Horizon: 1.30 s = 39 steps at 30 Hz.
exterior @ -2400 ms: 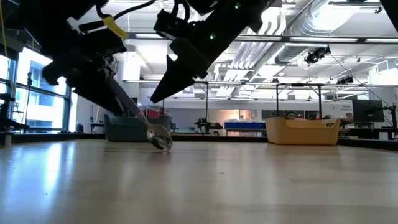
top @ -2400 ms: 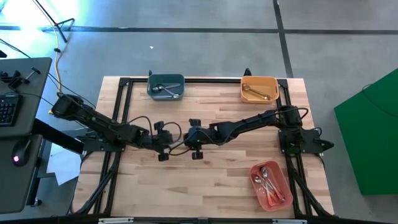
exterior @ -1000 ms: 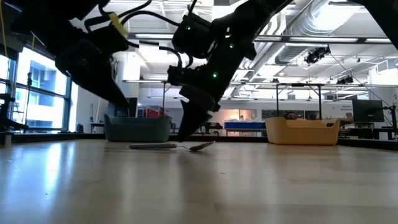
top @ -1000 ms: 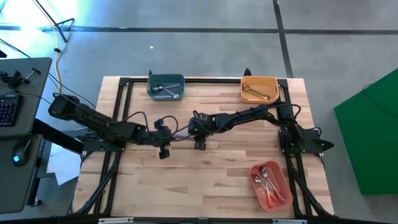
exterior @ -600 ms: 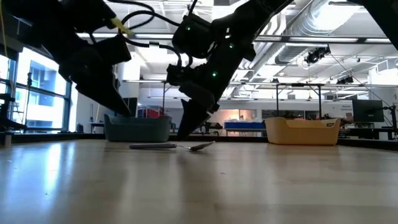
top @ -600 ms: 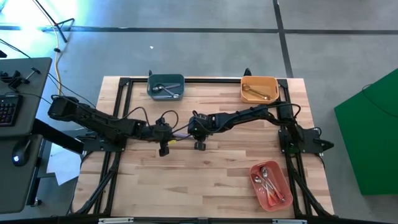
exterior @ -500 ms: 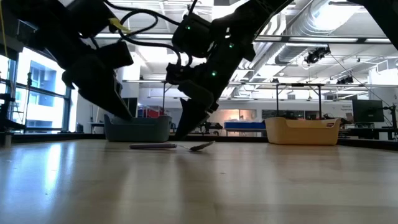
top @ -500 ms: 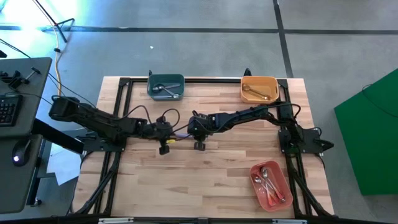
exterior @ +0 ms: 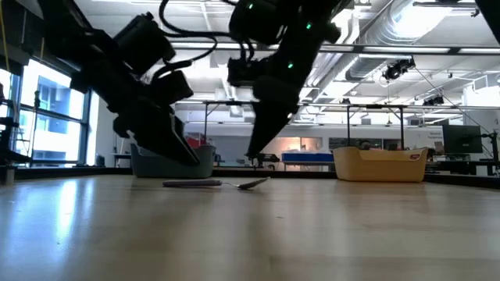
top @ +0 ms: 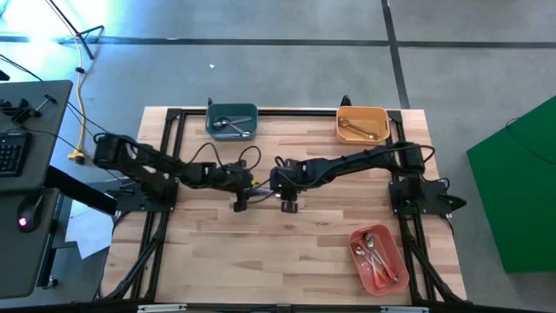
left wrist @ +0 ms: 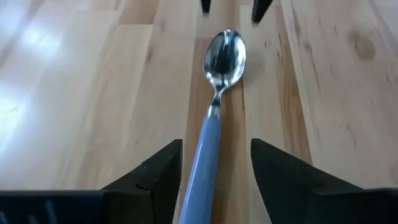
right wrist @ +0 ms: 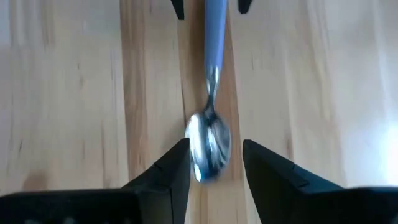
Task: Sort silverware by color (type)
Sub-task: Put the violet spoon into the dark green bin
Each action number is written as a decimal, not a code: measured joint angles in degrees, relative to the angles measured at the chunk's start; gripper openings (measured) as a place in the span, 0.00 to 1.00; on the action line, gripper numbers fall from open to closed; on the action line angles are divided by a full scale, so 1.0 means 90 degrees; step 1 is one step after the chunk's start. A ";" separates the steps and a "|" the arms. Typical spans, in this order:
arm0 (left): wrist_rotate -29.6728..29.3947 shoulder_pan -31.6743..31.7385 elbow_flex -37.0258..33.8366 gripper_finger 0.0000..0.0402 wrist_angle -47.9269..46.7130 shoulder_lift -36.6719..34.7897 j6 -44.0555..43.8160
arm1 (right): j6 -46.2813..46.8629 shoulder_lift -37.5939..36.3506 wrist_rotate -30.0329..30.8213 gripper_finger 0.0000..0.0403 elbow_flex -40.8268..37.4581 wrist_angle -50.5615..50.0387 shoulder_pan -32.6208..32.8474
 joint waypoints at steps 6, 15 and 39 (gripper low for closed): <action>0.0096 0.0011 0.0620 0.44 0.0029 0.0869 0.0267 | 0.0052 -0.0116 0.0222 0.33 -0.0150 -0.0117 0.0290; 0.0145 0.0011 0.1117 0.42 -0.0018 0.1600 0.0367 | 0.0500 -0.0781 0.0226 0.33 -0.2172 0.2161 0.0429; 0.0050 0.0726 0.1527 0.04 -0.2338 -0.0161 0.1329 | -0.0684 -0.4124 0.1308 0.33 -0.3518 0.4067 0.0409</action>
